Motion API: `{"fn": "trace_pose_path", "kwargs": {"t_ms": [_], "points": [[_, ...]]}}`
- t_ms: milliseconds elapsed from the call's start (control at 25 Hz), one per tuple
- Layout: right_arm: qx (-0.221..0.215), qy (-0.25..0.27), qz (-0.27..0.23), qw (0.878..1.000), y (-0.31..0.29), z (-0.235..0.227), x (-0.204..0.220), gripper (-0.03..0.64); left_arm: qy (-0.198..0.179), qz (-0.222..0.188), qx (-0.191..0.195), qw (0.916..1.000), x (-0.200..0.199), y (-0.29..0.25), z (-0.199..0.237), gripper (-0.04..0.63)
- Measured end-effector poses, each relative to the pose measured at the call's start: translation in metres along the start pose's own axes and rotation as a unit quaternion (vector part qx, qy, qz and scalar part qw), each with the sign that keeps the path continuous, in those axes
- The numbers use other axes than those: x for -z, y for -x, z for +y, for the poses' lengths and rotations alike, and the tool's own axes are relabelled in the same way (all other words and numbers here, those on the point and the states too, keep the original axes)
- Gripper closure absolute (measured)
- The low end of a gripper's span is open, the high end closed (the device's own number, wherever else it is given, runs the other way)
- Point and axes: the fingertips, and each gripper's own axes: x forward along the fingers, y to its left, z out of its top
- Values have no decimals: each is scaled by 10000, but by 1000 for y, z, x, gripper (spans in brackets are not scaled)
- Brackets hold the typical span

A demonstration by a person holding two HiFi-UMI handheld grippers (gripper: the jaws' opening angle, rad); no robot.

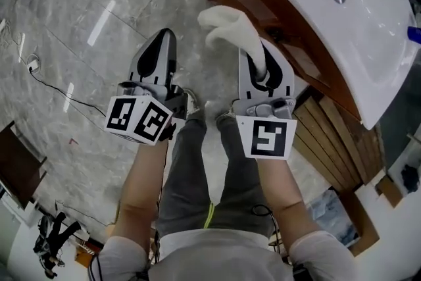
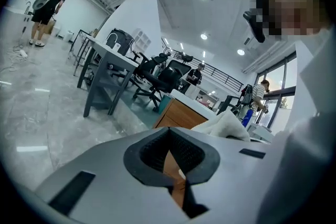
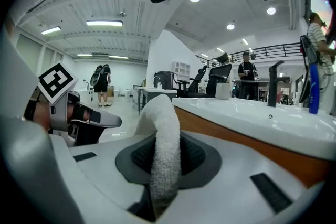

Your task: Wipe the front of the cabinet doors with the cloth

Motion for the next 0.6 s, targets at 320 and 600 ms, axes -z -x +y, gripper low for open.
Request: {"fn": "trace_pose_path", "kwargs": {"t_ms": [320,600], "points": [[174,-116,-342,9992,-45,10,62,535,-77,-94,138,9998,58,-32,48,578],[178,-184,-566,9981,-66,9,99,535,-183,-246,272,9992,93,-53,68,578]]}}
